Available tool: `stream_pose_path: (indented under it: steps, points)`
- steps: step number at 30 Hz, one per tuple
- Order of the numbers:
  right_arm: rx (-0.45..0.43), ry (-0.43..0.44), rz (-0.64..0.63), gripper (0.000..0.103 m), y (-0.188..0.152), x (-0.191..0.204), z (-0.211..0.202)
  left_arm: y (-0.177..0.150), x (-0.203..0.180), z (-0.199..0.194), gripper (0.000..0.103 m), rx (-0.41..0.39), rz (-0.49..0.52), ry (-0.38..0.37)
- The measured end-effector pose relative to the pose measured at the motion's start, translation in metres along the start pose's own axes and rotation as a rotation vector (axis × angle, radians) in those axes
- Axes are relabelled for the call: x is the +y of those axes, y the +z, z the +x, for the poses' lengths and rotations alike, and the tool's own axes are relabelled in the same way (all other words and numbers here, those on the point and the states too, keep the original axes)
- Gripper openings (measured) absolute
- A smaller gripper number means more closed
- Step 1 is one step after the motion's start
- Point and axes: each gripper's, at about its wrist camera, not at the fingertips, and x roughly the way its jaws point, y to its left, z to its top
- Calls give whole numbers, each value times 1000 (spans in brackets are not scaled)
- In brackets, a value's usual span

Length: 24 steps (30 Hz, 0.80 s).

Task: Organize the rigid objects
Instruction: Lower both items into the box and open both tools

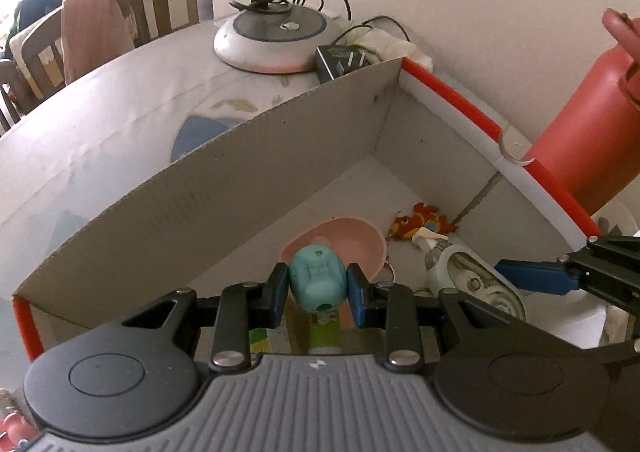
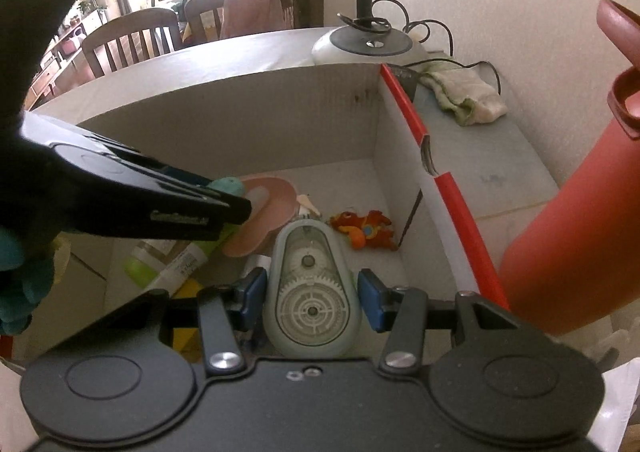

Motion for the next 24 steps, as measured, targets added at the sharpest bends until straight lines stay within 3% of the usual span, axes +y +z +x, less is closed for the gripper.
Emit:
stream_pose_path:
  steps: [8,15,20,24]
  points:
    - [10,7,17,50,1,-2,0,1,-7,8,31,21,0,-54]
    - [18,12,35,51,0,-5,-1,-3,-8,15,31,68,4,-32]
    - [6,17,36,61,-2,-2,-8,-4,-8,13,31,65,7,-26]
    - [-4,9,34,63,-2,1,-15,-8,-6,5,31,53,-3,-27]
